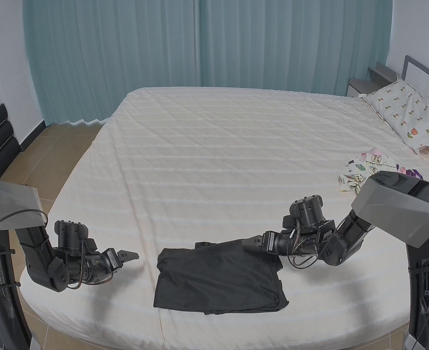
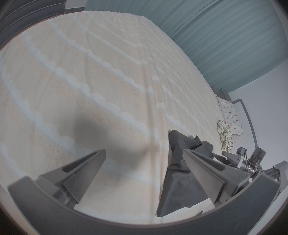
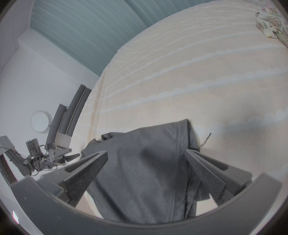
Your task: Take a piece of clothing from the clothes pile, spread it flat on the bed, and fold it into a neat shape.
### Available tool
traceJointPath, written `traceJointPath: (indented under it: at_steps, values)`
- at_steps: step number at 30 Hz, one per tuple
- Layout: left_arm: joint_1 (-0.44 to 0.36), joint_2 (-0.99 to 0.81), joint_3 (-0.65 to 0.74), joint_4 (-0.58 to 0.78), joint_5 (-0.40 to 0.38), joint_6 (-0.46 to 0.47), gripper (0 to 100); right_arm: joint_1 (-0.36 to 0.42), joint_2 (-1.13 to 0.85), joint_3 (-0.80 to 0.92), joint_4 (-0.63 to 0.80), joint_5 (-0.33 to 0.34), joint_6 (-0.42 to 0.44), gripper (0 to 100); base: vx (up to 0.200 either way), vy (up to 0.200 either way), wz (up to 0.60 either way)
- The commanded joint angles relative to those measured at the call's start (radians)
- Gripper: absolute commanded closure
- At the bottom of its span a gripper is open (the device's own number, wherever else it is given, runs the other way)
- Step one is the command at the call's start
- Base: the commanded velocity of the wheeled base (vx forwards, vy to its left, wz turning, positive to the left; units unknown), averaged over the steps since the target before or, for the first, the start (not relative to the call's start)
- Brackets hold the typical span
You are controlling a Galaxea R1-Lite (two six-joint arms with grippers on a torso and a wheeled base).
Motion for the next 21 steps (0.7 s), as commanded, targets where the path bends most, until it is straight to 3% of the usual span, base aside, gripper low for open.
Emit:
traceJointPath:
  at_steps: [1,14,15,21]
  values:
    - [-0.001,-0.001,0.000,-0.001,0.000,0.000,0,-0.001,0.047,-0.060,0.024,-0.025,0.000,0,0.000,0.000,0.00]
    - [0.001,0.000,0.000,-0.001,0.000,0.000,0,-0.015,0.078,-0.109,0.033,-0.037,-0.003,0,0.000,0.000,0.00]
    - [-0.001,0.000,0.000,-0.001,0.000,-0.002,0,-0.017,0.081,-0.114,0.036,-0.042,-0.003,100,0.000,0.000,0.00]
    - [-0.001,-0.001,0.001,-0.001,0.000,-0.002,0,-0.041,0.096,-0.148,0.062,-0.081,0.022,100,0.000,0.000,0.00]
